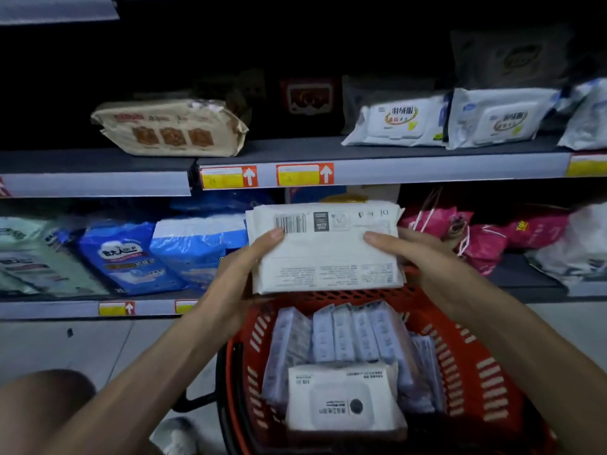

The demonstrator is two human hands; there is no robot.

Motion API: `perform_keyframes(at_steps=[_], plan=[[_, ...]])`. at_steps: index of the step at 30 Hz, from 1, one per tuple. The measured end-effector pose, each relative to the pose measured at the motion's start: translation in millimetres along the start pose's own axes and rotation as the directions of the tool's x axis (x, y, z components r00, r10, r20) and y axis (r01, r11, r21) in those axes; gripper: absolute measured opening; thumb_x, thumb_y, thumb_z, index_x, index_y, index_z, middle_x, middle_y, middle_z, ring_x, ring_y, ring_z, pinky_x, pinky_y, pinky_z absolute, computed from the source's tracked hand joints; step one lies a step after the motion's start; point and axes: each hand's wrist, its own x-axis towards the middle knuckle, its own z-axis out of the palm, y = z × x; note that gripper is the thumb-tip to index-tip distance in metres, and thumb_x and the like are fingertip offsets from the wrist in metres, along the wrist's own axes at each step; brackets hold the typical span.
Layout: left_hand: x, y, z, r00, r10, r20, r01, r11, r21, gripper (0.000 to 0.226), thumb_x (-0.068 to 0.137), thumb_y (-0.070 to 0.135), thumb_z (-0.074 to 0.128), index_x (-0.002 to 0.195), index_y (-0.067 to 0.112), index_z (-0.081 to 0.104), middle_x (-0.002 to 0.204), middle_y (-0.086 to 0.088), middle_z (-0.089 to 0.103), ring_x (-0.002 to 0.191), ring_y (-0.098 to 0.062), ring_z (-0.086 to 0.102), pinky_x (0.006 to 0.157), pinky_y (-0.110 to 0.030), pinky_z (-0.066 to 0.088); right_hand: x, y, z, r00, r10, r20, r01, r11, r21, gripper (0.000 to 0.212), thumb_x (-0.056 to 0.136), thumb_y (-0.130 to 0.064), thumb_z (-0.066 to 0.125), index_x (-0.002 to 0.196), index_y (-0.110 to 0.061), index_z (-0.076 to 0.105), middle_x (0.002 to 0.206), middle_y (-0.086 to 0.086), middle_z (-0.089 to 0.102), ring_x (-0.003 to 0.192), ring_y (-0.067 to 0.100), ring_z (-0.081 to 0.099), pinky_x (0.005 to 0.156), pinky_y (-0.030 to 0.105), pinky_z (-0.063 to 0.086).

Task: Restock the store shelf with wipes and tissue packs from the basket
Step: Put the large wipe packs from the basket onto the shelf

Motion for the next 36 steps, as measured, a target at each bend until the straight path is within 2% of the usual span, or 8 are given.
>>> perform_keyframes(at_steps=[4, 8, 12, 16, 19, 22, 28, 36], plan=[[2, 0, 1, 1.000, -0.020, -0.025, 0.020, 1.000, 0.007, 0.057, 0.076, 0.060, 0.070, 0.117, 0.021, 0.075, 0.111, -0.007, 0.080, 0.102, -0.024, 0.077, 0.084, -0.041, 0.058, -5, 2, -5, 0.997, 0.065, 0.051, -0.066, 0.998, 0.023, 0.033, 0.088, -0.030, 0.070, 0.118, -0.017, 0.076, 0.114, 0.000, 0.078, 0.107, 0.017, 0.074, 0.095, 0.035, 0.053], [3, -5, 2, 0.999, -0.040, -0.020, 0.040, 0.999, -0.023, 0.060, 0.081, 0.065, 0.064, 0.123, 0.023, 0.073, 0.115, -0.006, 0.079, 0.109, -0.025, 0.075, 0.092, -0.047, 0.059, -10, 2, -4, 0.996, 0.088, -0.008, -0.088, 0.996, -0.008, 0.039, 0.083, -0.052, 0.070, 0.115, -0.032, 0.077, 0.114, -0.011, 0.077, 0.110, 0.014, 0.071, 0.101, 0.041, 0.050], [1, -3, 5, 0.999, -0.021, -0.031, 0.021, 1.000, -0.019, 0.055, 0.085, 0.063, 0.062, 0.121, 0.024, 0.073, 0.115, -0.004, 0.079, 0.109, -0.025, 0.075, 0.094, -0.046, 0.058, -14, 2, -1, 0.991, 0.122, -0.051, -0.124, 0.992, -0.036, 0.042, 0.079, -0.069, 0.068, 0.105, -0.038, 0.079, 0.090, -0.012, 0.075, 0.080, 0.018, 0.064, 0.074, 0.036, 0.046], [0, 0, 6, 1.000, 0.003, -0.028, -0.005, 0.999, -0.048, 0.060, 0.076, 0.057, 0.074, 0.120, 0.017, 0.075, 0.114, -0.011, 0.079, 0.108, -0.031, 0.075, 0.097, -0.049, 0.056, -14, -5, -2, 0.970, 0.237, -0.047, -0.236, 0.971, 0.033, 0.053, 0.074, -0.065, 0.071, 0.109, -0.025, 0.079, 0.090, 0.005, 0.080, 0.067, 0.028, 0.072, 0.064, 0.034, 0.053], [0, 0, 6, 0.999, 0.024, 0.024, -0.023, 0.998, -0.050, 0.065, 0.073, 0.049, 0.087, 0.122, 0.008, 0.074, 0.116, -0.020, 0.076, 0.108, -0.038, 0.074, 0.095, -0.048, 0.059, -14, -7, -9, 0.935, 0.353, 0.011, -0.345, 0.907, 0.241, 0.059, 0.083, -0.065, 0.065, 0.117, -0.017, 0.073, 0.103, 0.022, 0.077, 0.090, 0.038, 0.077, 0.083, 0.046, 0.060], [3, -2, 5, 0.995, 0.069, 0.078, -0.064, 0.996, -0.066, 0.078, 0.051, 0.041, 0.098, 0.118, 0.007, 0.075, 0.116, -0.022, 0.075, 0.104, -0.038, 0.075, 0.079, -0.041, 0.065, -16, -5, -12, 0.922, 0.377, 0.085, -0.377, 0.828, 0.416, 0.067, 0.085, -0.067, 0.064, 0.126, -0.015, 0.069, 0.117, 0.028, 0.072, 0.107, 0.046, 0.071, 0.102, 0.054, 0.053], [4, -5, 3, 0.955, 0.181, 0.235, -0.186, 0.982, -0.001, 0.082, 0.034, 0.037, 0.106, 0.109, 0.019, 0.080, 0.118, -0.016, 0.076, 0.104, -0.030, 0.076, 0.081, -0.034, 0.064, -20, 4, -5, 0.952, 0.301, 0.050, -0.284, 0.812, 0.510, 0.050, 0.084, -0.049, 0.075, 0.129, -0.027, 0.070, 0.125, 0.009, 0.073, 0.112, 0.037, 0.071, 0.100, 0.059, 0.053], [-9, 3, 1, 0.918, 0.244, 0.312, -0.243, 0.969, -0.042, 0.078, 0.072, -0.006, 0.086, 0.140, 0.022, 0.062, 0.135, -0.011, 0.069, 0.126, -0.030, 0.065, 0.101, -0.041, 0.058, -28, 18, 2, 0.976, 0.192, -0.102, -0.099, 0.813, 0.574, 0.055, 0.077, -0.021, 0.085, 0.129, -0.017, 0.067, 0.118, 0.009, 0.076, 0.109, 0.028, 0.073, 0.095, 0.049, 0.059]])
